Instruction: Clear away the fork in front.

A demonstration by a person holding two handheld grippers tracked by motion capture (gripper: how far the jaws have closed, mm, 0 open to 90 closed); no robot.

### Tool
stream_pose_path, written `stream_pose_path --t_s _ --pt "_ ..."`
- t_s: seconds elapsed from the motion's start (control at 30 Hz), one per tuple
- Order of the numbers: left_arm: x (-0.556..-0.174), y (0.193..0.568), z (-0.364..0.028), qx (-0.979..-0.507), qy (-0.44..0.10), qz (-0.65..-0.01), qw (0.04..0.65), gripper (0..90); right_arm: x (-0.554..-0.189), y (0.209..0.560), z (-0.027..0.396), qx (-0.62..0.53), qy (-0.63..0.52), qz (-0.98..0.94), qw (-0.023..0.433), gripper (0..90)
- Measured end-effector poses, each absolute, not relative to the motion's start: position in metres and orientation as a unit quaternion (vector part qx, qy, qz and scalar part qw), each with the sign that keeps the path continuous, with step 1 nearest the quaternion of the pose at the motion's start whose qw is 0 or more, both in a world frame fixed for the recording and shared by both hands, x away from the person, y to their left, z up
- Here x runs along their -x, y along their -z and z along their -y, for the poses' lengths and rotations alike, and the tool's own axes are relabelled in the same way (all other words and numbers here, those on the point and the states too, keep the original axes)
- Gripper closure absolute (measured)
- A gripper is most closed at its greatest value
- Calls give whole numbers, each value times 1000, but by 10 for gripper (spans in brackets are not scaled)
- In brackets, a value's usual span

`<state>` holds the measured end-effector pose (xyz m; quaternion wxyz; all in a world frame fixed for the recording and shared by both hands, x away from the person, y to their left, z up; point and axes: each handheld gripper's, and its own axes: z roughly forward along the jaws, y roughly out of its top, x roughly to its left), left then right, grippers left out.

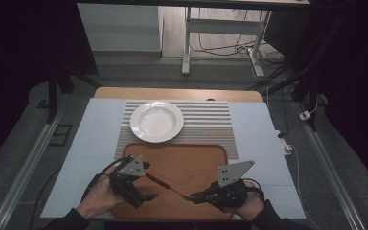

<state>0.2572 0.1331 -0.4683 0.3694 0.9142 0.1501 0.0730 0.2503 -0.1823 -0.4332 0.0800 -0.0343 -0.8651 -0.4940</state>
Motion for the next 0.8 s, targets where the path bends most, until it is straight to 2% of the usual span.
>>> stream_pose_path --t_s 0.1,0.27,0.3,0.33,0.53,0.57,0.6,0.63,0.73,0.8 --pt "-257 470 -127 -921 -62 -115 366 72 -248 433 180 24 492 865 92 900" --pt "-255 472 -121 -931 -53 -72 354 232 -246 434 176 5 490 864 115 900" --pt "-254 473 -120 -933 -54 -61 351 232 -246 434 176 5 490 864 115 900" --pt "-252 473 -119 -935 -59 -44 347 308 -245 434 175 -4 487 864 124 900" --pt "-242 473 -117 -939 -68 15 337 523 -243 437 171 -20 472 871 137 898" --pt "-240 474 -116 -939 -67 24 337 523 -243 437 171 -20 472 871 137 898" --pt "-239 474 -116 -939 -65 34 336 606 -244 438 170 -22 467 872 145 898" --pt "-237 475 -115 -939 -65 42 335 606 -244 438 170 -22 467 872 145 898" --pt "-236 475 -115 -939 -59 57 333 732 -246 440 170 -17 465 872 152 897" --pt "-236 474 -114 -940 -55 72 328 740 -247 440 170 -15 465 871 159 897"
